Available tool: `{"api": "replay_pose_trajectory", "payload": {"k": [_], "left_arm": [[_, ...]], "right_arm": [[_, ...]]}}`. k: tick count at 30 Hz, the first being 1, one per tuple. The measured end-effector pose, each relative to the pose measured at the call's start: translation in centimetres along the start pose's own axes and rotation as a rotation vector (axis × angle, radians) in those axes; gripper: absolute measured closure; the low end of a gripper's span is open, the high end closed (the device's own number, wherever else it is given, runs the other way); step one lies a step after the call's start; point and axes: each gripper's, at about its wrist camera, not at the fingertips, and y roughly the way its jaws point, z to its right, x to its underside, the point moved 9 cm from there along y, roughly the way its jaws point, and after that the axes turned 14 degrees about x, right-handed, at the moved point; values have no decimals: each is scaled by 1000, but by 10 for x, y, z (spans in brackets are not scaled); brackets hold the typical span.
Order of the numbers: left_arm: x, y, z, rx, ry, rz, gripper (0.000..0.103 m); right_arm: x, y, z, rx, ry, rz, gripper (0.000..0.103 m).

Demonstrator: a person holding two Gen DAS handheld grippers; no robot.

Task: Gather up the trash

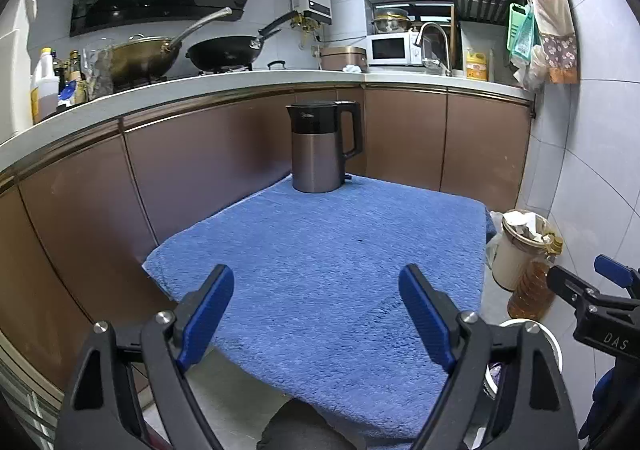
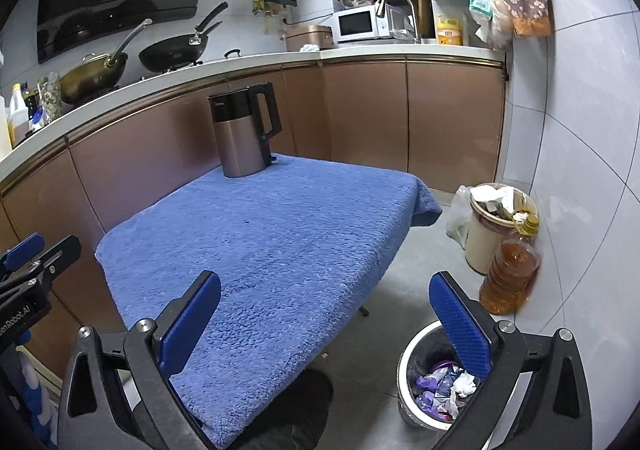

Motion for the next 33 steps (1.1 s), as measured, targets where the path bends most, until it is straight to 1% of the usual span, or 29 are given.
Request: {"api": "replay_pose_trajectory", "payload": {"k": [7, 12, 20, 26, 33], "left_arm": [[0, -17, -7, -31, -10, 19, 19], [-2, -33, -10, -52, -13, 48, 19], [-4, -53, -14, -76, -15, 84, 15], [-3, -69, -16, -122, -17, 126, 15], [-3, -84, -16, -122, -32, 161, 14]], "right_arm": [[1, -14, -5, 1, -4, 18, 1], [-1, -26, -6, -3, -6, 41, 1], [1, -42, -10, -12, -7, 66, 1], [3, -50, -14, -25, -16, 78, 1], [6, -59, -15, -38, -23, 90, 1]]}}
